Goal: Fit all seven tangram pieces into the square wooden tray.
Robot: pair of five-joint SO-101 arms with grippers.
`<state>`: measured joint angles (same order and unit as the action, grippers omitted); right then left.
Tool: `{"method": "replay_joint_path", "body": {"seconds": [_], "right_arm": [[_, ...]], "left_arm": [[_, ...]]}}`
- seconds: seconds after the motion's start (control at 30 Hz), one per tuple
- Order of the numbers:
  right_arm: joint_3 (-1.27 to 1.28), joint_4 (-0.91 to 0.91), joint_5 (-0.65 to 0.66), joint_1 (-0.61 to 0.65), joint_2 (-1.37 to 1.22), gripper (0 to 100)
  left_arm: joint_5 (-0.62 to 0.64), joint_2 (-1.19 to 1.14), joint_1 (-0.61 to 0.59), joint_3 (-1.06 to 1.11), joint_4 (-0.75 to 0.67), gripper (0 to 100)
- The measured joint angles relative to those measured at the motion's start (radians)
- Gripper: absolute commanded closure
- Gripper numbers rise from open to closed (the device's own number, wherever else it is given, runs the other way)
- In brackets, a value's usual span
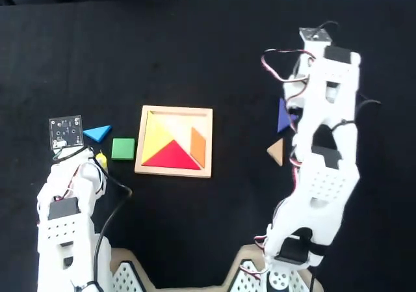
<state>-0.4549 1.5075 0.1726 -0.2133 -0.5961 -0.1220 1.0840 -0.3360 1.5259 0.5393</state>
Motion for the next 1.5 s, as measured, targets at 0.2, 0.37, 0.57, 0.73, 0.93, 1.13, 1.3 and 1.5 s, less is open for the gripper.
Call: {"method": "replay_joint_path", "body": {"seconds": [0.2, 0.37, 0.57, 0.73, 0.93, 1.13, 1.3, 1.5], "right_arm": [[0.000, 0.021, -0.184, 0.061, -0.008, 82.6], [0.000, 0.020, -0.245, 0.083, -0.009, 82.5], [0.021, -0.011, -0.255, 0.083, -0.060, 82.5], [0.021, -0.012, -0.255, 0.060, -0.089, 82.5], [-0.009, 0.011, -0.249, 0.060, -0.087, 82.7], [-0.158, 0.132, -0.242, 0.032, -0.087, 78.0], [-0.190, 0.175, -0.242, 0.032, -0.115, 59.4], [-0.219, 0.175, -0.181, 0.061, -0.206, 68.8]], "left_arm": [[0.000, 0.000, 0.000, 0.000, 0.000, 83], [0.000, 0.000, 0.000, 0.000, 0.000, 83], [0.000, 0.000, 0.000, 0.000, 0.000, 83], [0.000, 0.000, 0.000, 0.000, 0.000, 83], [0.000, 0.000, 0.000, 0.000, 0.000, 83], [0.000, 0.000, 0.000, 0.000, 0.000, 83], [0.000, 0.000, 0.000, 0.000, 0.000, 83], [0.000, 0.000, 0.000, 0.000, 0.000, 83]]}}
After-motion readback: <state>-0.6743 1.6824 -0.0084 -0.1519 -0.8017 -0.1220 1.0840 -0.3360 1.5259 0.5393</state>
